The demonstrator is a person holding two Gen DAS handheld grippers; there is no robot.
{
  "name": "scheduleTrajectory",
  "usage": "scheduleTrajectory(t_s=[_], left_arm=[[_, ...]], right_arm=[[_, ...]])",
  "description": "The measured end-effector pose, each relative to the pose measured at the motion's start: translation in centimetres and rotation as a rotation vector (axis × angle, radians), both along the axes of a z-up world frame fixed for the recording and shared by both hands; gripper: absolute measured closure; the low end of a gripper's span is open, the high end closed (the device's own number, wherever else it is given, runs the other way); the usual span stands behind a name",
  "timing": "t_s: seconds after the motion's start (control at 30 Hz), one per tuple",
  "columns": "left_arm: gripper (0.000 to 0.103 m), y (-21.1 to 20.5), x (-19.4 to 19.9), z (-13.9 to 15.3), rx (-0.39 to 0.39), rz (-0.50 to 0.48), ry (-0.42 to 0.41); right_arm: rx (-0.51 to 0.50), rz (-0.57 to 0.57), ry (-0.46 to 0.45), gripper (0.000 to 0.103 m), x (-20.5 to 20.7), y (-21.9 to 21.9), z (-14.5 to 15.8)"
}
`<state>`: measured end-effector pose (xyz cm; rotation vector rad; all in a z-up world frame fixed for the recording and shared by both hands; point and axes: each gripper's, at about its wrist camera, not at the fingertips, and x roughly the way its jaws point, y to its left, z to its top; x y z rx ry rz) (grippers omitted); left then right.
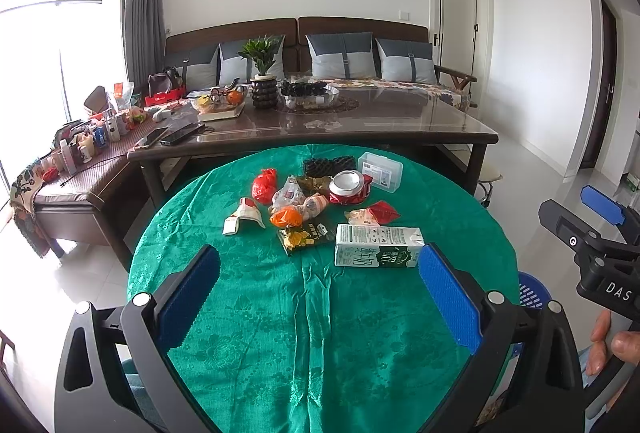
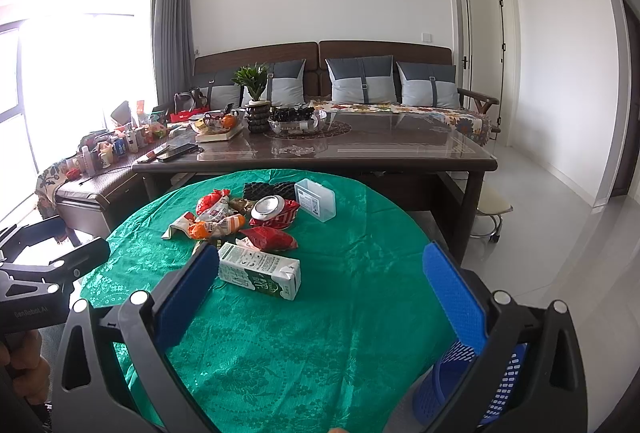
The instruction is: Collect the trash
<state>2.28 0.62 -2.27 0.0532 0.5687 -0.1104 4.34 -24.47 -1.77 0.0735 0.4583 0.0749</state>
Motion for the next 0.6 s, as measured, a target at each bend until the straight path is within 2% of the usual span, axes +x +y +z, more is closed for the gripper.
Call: scheduleTrajectory(t_s=[0.43,0.6], left_arm=[[0.005,0.1,0.1,0.0,0.0,0.003,0.002],[0.005,1.0,0.9,-0.2,-0.005,0.023,0.01]], right_arm=[[-0.004,0.008,0.0,0.005,0.1,0.1,-0.2],[0.021,0.119,0.017,0.005,1.8,0.0,-1.6]])
